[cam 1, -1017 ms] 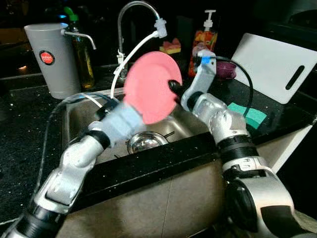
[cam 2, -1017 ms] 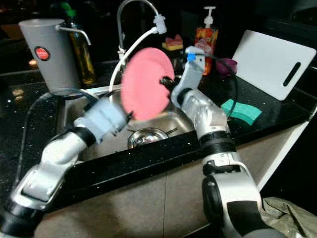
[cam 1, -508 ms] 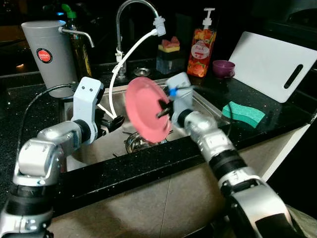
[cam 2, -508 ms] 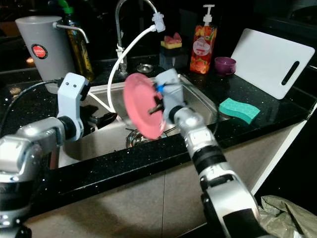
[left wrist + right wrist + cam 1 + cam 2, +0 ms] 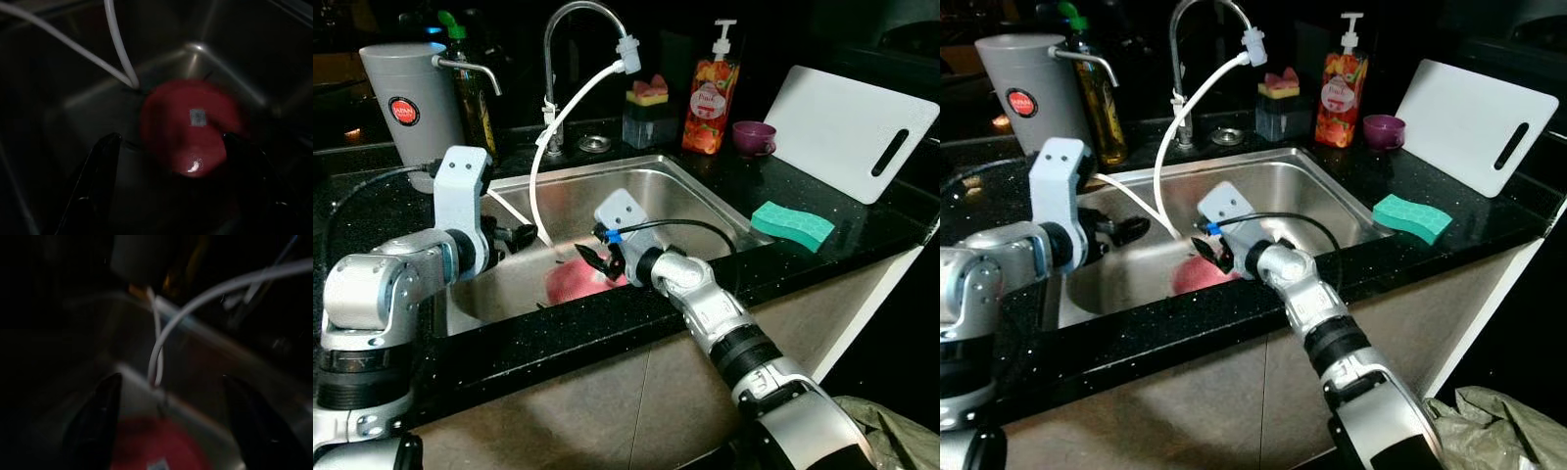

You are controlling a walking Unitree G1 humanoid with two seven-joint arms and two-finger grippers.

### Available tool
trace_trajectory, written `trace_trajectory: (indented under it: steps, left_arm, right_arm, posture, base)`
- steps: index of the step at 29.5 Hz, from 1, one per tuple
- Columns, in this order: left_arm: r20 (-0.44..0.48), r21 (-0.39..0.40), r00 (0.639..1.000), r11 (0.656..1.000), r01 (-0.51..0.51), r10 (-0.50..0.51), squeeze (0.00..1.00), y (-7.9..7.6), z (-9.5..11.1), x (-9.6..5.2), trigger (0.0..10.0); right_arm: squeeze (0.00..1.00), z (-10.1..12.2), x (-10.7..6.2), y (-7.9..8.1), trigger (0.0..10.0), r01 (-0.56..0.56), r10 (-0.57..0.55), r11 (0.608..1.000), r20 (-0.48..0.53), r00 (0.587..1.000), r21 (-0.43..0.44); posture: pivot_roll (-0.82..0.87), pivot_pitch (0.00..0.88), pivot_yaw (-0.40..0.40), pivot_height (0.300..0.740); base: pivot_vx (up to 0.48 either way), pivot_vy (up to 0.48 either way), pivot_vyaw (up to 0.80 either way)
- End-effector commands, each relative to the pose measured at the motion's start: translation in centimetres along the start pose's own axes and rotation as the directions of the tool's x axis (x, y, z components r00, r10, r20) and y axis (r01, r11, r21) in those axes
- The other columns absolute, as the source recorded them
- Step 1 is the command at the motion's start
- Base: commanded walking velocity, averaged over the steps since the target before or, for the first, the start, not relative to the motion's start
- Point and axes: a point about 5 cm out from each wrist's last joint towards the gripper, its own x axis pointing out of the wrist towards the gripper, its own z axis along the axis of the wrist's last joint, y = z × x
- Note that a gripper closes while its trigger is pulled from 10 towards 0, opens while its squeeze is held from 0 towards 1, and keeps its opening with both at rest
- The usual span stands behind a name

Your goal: Kitchen organization

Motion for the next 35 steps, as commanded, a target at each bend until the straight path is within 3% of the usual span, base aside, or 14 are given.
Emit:
trace_trajectory:
  steps: [1,3,4,5,8,9,11,14,22,26,35]
  left_arm:
    - [-0.007,-0.022,1.000,0.999,-0.025,0.025,0.00,0.3,0.2,-0.1,10.0]
    - [-0.013,-0.025,1.000,0.999,-0.027,0.027,0.00,0.3,0.3,-0.1,10.0]
    - [0.000,-0.008,1.000,1.000,-0.024,0.024,0.00,0.2,0.5,-0.3,10.0]
    - [0.002,-0.003,1.000,1.000,-0.023,0.023,0.00,0.2,0.6,-0.4,10.0]
    - [0.008,0.010,0.999,0.999,-0.031,0.031,0.00,0.2,0.7,-0.5,10.0]
    - [0.038,0.068,0.997,0.996,-0.064,0.062,0.00,0.8,1.0,-0.8,10.0]
    - [0.110,0.169,0.988,0.978,-0.124,0.107,0.00,1.8,1.6,-1.6,10.0]
    - [0.168,0.224,0.977,0.960,-0.169,0.133,0.00,2.5,2.0,-2.4,10.0]
    - [0.199,0.255,0.964,0.941,-0.222,0.174,0.00,4.1,3.1,-3.3,10.0]
    - [0.219,0.264,0.958,0.934,-0.239,0.184,0.00,4.6,3.7,-3.6,10.0]
    - [0.244,0.373,0.950,0.885,-0.278,0.196,0.00,6.1,4.8,-5.3,10.0]
  right_arm:
    - [1.00,0.9,-0.3,-0.6,10.0,0.017,-0.016,1.000,0.054,0.998,-0.014]
    - [1.00,1.6,-0.6,-1.0,10.0,0.034,-0.032,0.999,0.084,0.996,-0.017]
    - [1.00,3.4,-1.7,-1.6,10.0,0.045,-0.039,0.998,0.157,0.987,-0.039]
    - [0.51,4.0,-2.2,-1.7,10.0,0.042,-0.032,0.998,0.178,0.984,-0.051]
    - [0.51,4.3,-2.5,-1.7,10.0,0.034,-0.021,0.997,0.190,0.981,-0.066]
    - [0.00,4.7,-3.1,-1.7,10.0,0.031,-0.014,0.996,0.202,0.979,-0.084]
    - [0.00,5.1,-4.3,-2.0,10.0,0.049,-0.026,0.994,0.219,0.975,-0.099]
    - [0.00,5.3,-5.4,-2.8,10.0,0.096,-0.075,0.992,0.223,0.972,-0.087]
    - [0.00,6.0,-7.6,-4.7,10.0,0.209,-0.189,0.975,0.216,0.958,-0.071]
    - [0.00,6.4,-8.0,-4.9,10.0,0.218,-0.197,0.973,0.218,0.956,-0.076]
    - [0.00,6.8,-8.6,-5.1,10.0,0.203,-0.177,0.972,0.201,0.964,-0.118]
  posture:
    - [0.14,0.101,-0.047,0.740]
    - [0.14,0.101,-0.047,0.740]
    - [0.14,0.108,-0.041,0.740]
    - [0.14,0.108,-0.041,0.740]
    - [0.13,0.111,-0.042,0.740]
    - [0.13,0.118,-0.048,0.740]
    - [0.13,0.123,-0.059,0.740]
    - [0.13,0.126,-0.063,0.740]
    - [0.12,0.125,-0.062,0.740]
    - [0.12,0.125,-0.064,0.740]
    - [0.14,0.131,-0.064,0.740]
  base:
    - [0.000,0.000,0.00]
    - [0.000,0.000,0.00]
    - [0.000,0.000,0.00]
    - [0.000,0.000,0.00]
    - [0.000,0.000,0.00]
    - [0.000,0.000,0.00]
    - [0.000,0.000,0.00]
    - [0.000,0.000,0.00]
    - [0.000,0.000,0.00]
    - [0.000,0.000,0.00]
    - [0.000,0.000,0.00]
